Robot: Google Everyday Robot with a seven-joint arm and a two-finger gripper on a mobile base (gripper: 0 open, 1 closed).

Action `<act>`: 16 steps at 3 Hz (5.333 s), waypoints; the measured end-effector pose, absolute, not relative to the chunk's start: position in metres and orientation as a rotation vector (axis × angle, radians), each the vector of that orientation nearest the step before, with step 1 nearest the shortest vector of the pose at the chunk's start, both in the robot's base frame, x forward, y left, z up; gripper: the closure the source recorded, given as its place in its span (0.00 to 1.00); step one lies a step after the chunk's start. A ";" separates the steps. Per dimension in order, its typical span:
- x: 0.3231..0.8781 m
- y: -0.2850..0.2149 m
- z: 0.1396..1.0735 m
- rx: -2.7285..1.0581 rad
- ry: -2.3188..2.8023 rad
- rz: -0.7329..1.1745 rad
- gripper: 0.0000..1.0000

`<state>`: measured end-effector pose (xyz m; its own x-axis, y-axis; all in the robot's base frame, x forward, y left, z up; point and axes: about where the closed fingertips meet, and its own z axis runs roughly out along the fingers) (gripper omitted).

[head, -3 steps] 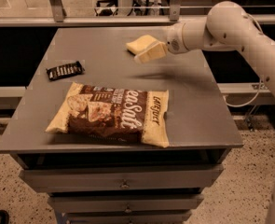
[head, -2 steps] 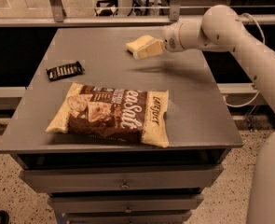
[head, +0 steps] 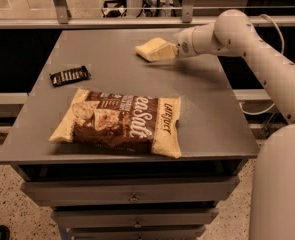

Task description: Move sponge near brown chip bag

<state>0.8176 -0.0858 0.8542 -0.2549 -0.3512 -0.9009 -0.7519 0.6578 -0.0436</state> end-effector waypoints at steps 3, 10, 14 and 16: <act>0.811 -0.089 0.861 -0.864 1.844 0.495 0.95; 0.681 -0.099 0.937 -1.084 1.842 0.410 1.00; 0.632 -0.079 0.894 -1.460 1.884 0.465 0.05; 0.630 -0.100 0.892 -1.355 1.852 0.446 0.00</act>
Offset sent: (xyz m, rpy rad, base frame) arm -0.0006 -0.0131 0.0010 0.0095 0.0029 -0.0237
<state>0.6302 -0.1004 0.8925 -0.1247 -0.6403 -0.7579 -0.9153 0.3692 -0.1613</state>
